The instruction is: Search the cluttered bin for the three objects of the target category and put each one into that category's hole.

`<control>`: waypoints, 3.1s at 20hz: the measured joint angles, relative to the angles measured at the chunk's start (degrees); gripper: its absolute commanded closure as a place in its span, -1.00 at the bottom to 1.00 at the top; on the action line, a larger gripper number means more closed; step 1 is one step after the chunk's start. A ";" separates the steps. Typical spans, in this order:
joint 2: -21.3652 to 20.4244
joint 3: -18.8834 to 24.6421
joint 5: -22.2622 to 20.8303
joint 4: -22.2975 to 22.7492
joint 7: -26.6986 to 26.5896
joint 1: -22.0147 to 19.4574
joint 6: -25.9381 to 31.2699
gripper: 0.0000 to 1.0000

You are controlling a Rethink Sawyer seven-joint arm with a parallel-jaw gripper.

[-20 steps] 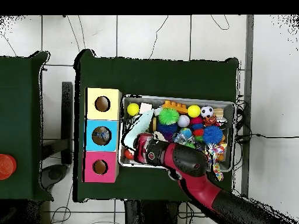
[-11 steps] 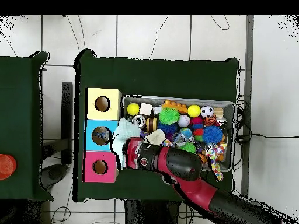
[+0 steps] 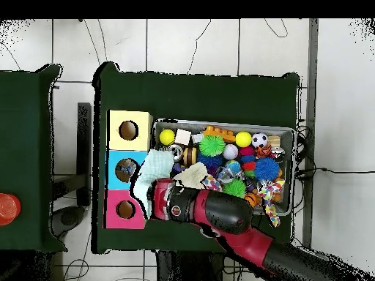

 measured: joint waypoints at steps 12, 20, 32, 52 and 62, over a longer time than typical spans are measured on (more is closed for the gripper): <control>-10.14 0.36 -0.52 -0.38 2.91 -1.83 18.82 1.00; -22.45 -13.01 -13.35 -9.23 2.93 0.11 51.28 1.00; -26.16 -25.22 -18.70 -19.96 2.93 6.82 54.08 1.00; -27.79 -43.79 -40.04 -34.02 2.93 25.03 38.89 1.00; -28.70 -53.03 -47.27 -37.19 2.93 29.36 33.67 1.00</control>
